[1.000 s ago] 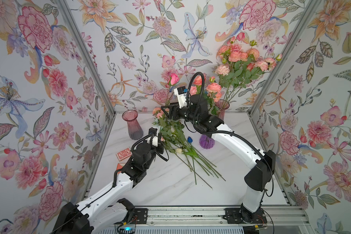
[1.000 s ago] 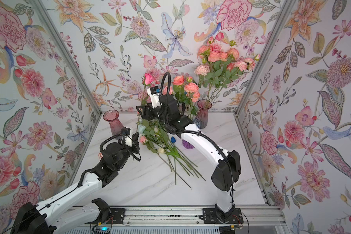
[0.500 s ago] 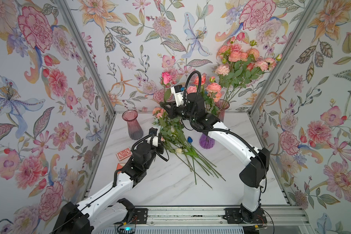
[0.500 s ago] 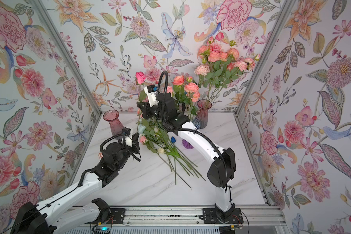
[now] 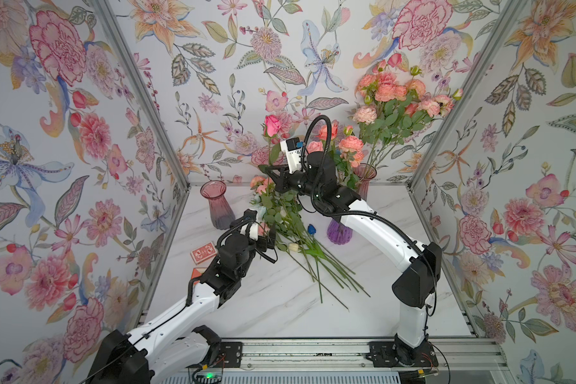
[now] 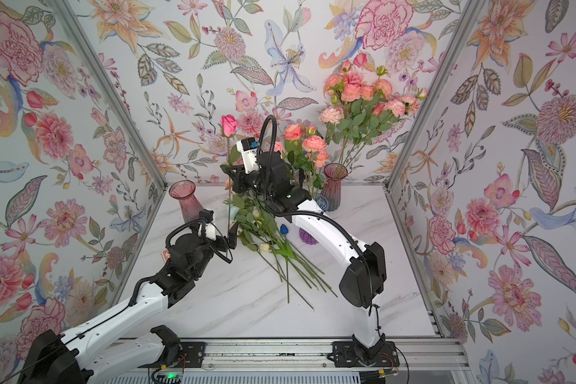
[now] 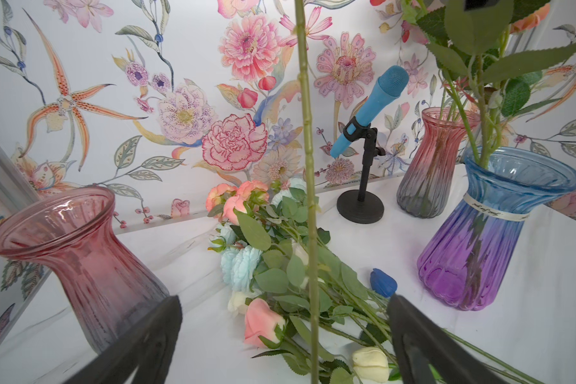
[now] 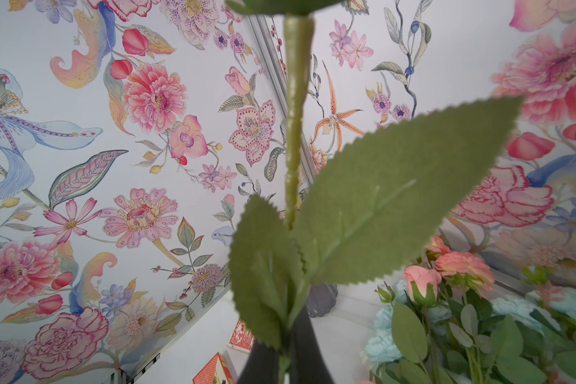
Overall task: Place the pink flowers into the vase
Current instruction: Place the flower in the vase.
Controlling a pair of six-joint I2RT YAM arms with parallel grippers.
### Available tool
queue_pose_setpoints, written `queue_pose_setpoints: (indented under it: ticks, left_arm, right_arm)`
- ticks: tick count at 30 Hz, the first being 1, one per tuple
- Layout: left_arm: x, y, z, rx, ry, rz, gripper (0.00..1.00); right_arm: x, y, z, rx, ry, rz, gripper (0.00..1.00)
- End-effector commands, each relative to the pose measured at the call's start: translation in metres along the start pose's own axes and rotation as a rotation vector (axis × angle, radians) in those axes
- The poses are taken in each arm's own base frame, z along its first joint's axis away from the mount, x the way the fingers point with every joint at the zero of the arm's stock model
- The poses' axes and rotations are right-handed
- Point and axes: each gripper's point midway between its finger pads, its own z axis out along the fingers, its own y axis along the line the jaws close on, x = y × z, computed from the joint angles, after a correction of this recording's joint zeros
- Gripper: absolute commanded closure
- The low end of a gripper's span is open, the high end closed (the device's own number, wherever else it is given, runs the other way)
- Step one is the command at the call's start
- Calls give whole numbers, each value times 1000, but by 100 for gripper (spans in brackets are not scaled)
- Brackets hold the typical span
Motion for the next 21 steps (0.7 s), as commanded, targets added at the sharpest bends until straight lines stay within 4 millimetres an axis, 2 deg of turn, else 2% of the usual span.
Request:
queue_pose_setpoints:
  ticks: [1, 4, 8, 13, 17, 21]
  left_arm:
    - [-9, 27, -3, -108, 15, -41, 0]
    - [-31, 45, -5, -131, -11, -120, 0]
    - [-69, 73, -12, -135, -77, -239, 0]
    - [-112, 103, -19, -144, -145, -308, 0]
    - [-127, 121, -21, -158, -183, -356, 0]
    - [-126, 133, -25, -163, -215, -399, 0]
  right_arm:
    - [-30, 4, 1, -18, -138, -48, 100]
    - [-44, 13, -1, -53, -244, -65, 100]
    - [-63, 23, -3, -80, -396, -82, 100]
    - [-84, 31, -3, -111, -572, -68, 100]
    - [-91, 43, 8, -110, -681, -99, 100]
    - [-96, 63, 24, -133, -735, -145, 100]
